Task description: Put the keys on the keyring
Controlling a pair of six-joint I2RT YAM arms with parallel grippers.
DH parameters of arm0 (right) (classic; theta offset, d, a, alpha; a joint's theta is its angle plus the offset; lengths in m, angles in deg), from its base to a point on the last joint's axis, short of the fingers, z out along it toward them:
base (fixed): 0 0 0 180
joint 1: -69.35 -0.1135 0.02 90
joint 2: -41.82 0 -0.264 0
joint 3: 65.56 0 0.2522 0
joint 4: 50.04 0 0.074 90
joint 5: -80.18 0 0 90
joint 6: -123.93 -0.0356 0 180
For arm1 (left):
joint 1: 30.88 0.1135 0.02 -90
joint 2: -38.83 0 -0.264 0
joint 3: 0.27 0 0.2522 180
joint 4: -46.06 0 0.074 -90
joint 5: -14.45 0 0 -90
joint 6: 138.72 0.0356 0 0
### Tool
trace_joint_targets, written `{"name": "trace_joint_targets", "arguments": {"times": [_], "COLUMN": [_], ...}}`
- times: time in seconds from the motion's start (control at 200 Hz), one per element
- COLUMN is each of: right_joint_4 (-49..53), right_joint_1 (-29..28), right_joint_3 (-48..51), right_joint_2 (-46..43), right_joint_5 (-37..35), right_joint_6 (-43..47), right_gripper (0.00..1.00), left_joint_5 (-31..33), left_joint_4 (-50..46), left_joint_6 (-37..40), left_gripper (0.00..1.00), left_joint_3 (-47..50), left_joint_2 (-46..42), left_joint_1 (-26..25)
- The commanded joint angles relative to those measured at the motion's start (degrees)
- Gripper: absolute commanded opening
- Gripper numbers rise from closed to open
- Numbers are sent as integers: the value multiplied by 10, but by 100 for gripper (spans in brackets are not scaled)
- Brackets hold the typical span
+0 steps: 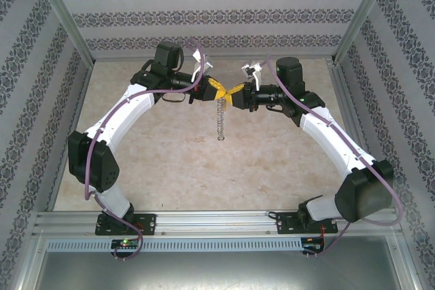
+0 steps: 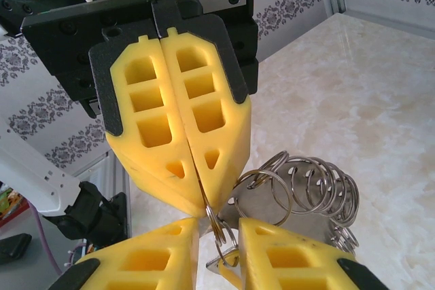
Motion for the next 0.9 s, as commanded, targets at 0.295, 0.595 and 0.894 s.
{"name": "trace_joint_targets", "arguments": {"times": [0.295, 0.595, 0.894], "right_joint_4": [-22, 59, 301], "right_joint_1": [-2, -3, -26], "right_joint_3": [-30, -84, -219], "right_joint_2": [17, 26, 68], "right_joint_5": [10, -8, -104], "right_joint_6": [-5, 55, 210], "right_gripper": [1, 0, 0], "left_joint_5": [-35, -20, 2], "left_joint_4": [9, 0, 18], "left_joint_6": [4, 7, -3], "left_gripper": [0, 0, 27], "left_joint_3": [-3, -6, -9], "left_joint_2": [-19, -18, -17], "left_joint_1": [-4, -4, 1]}}
